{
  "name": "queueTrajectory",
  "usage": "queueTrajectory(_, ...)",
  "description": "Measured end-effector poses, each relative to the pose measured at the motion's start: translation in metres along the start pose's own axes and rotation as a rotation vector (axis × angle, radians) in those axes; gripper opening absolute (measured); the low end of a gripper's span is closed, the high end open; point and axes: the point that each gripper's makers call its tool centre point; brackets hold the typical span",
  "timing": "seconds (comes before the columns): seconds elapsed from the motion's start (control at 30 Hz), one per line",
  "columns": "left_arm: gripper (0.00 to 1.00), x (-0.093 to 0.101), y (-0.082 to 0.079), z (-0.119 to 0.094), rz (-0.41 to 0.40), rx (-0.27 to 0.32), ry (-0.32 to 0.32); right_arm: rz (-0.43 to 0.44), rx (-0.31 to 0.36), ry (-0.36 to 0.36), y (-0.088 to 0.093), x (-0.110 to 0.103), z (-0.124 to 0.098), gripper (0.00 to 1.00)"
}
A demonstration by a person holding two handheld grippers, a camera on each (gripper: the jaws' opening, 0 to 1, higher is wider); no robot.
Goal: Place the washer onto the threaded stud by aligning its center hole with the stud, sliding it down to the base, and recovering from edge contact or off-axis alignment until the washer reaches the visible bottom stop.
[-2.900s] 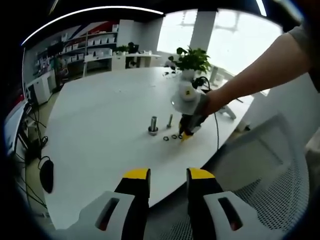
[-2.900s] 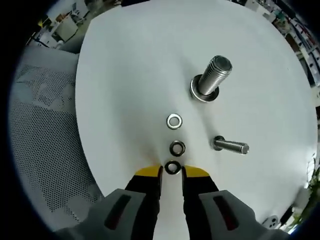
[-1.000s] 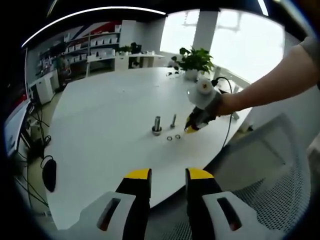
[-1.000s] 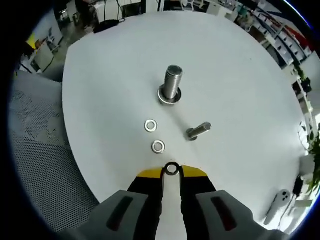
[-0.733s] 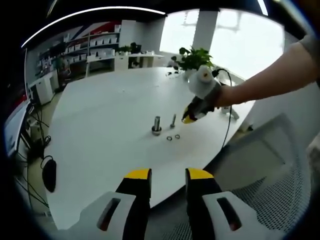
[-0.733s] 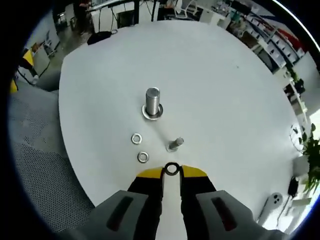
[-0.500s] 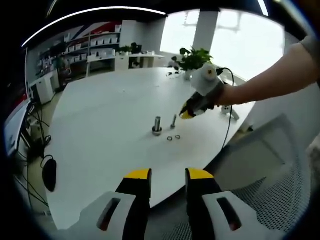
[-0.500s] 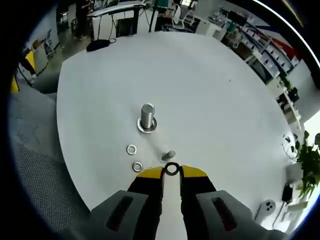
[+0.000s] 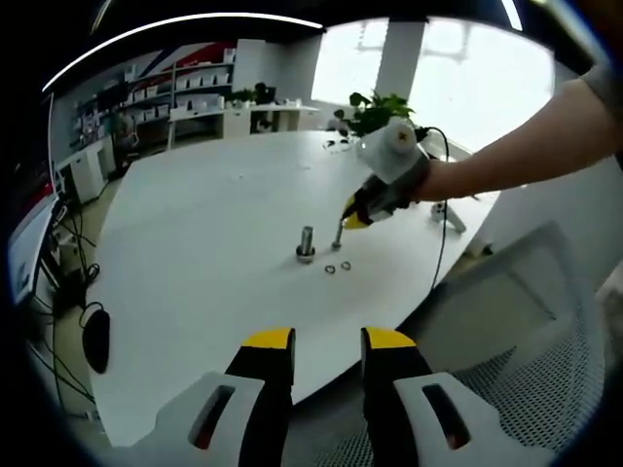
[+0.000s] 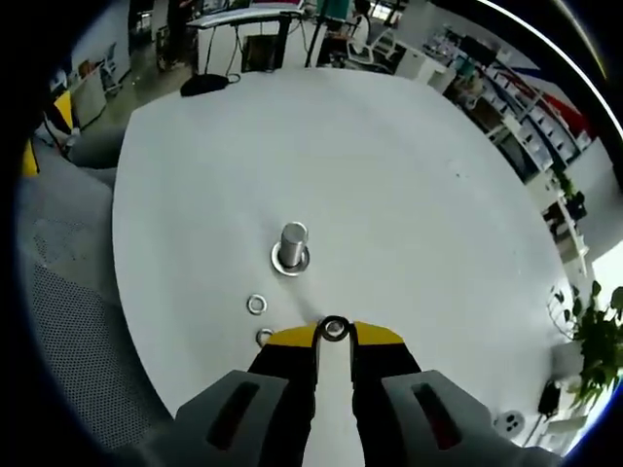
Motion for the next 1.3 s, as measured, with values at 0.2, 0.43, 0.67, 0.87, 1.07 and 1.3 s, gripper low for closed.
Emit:
queueTrajectory(0.2, 0.25, 0.001, 0.0, 0.0, 0.005, -0.004, 0.007, -0.018, -0.026, -0.008, 0.002, -0.001, 0.004, 0.14)
queueTrajectory(0.43, 0.25, 0.001, 0.001, 0.0, 0.003, -0.006, 0.009, -0.027, -0.045, -0.023, 0.002, -0.002, 0.009, 0.14)
queueTrajectory(0.67, 0.24, 0.002, 0.002, 0.001, 0.006, -0.012, 0.013, -0.058, -0.089, -0.042, 0.006, -0.003, 0.021, 0.14)
queueTrajectory(0.87, 0.23, 0.0, 0.003, 0.001, 0.028, -0.023, 0.0, -0.045, -0.123, -0.074, 0.01, -0.009, 0.035, 0.14)
queueTrajectory(1.07, 0.23, -0.001, 0.005, 0.002, 0.042, -0.034, -0.006, -0.034, -0.148, -0.097, 0.014, -0.015, 0.046, 0.14)
queueTrajectory(1.3, 0.22, 0.001, 0.008, 0.004, 0.039, -0.053, 0.002, -0.005, -0.145, -0.105, 0.014, -0.017, 0.051, 0.15)
Point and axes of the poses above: the point that each gripper's makers call its tool centre point, and the gripper's own axes: z roughly forward along the fingers, x roughly to its right, y roughly out of its underside, and after that the axes turned 2 degrees about z, right-handed
